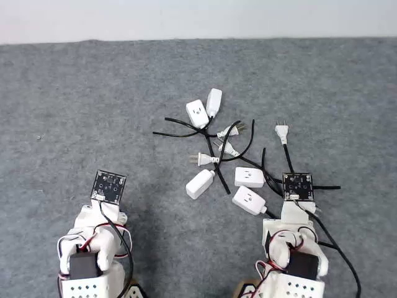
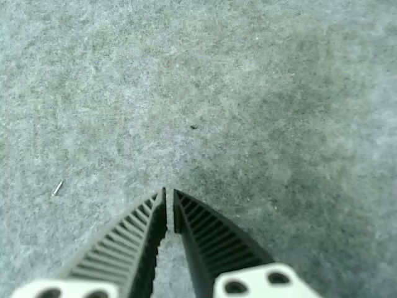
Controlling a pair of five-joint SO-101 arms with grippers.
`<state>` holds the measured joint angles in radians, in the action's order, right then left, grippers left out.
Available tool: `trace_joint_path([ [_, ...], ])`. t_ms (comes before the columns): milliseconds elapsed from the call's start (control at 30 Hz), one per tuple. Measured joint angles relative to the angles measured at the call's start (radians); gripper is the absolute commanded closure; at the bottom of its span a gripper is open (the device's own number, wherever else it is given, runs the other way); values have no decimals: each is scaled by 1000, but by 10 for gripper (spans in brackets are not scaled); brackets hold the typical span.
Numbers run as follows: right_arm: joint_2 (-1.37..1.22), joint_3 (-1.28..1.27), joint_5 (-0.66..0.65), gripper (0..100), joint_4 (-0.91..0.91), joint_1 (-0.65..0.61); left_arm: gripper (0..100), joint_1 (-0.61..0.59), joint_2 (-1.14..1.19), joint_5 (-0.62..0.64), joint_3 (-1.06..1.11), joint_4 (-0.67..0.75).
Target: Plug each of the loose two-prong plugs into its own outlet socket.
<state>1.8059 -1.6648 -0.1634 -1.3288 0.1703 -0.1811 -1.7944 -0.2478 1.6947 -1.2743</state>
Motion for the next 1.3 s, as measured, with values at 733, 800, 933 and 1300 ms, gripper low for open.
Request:
trace_joint_path([
  [733,0,66,-66,942,212,89,904,-189,-6,-18,3,422],
  [800,0,118,-66,986,169,86,943,-175,-6,20,-11,419],
  [933,0,192,-66,990,117,86,983,-110,18,77,-104,321],
  [1300,-301,276,-23,990,281,140,984,170,445,313,-477,212],
])
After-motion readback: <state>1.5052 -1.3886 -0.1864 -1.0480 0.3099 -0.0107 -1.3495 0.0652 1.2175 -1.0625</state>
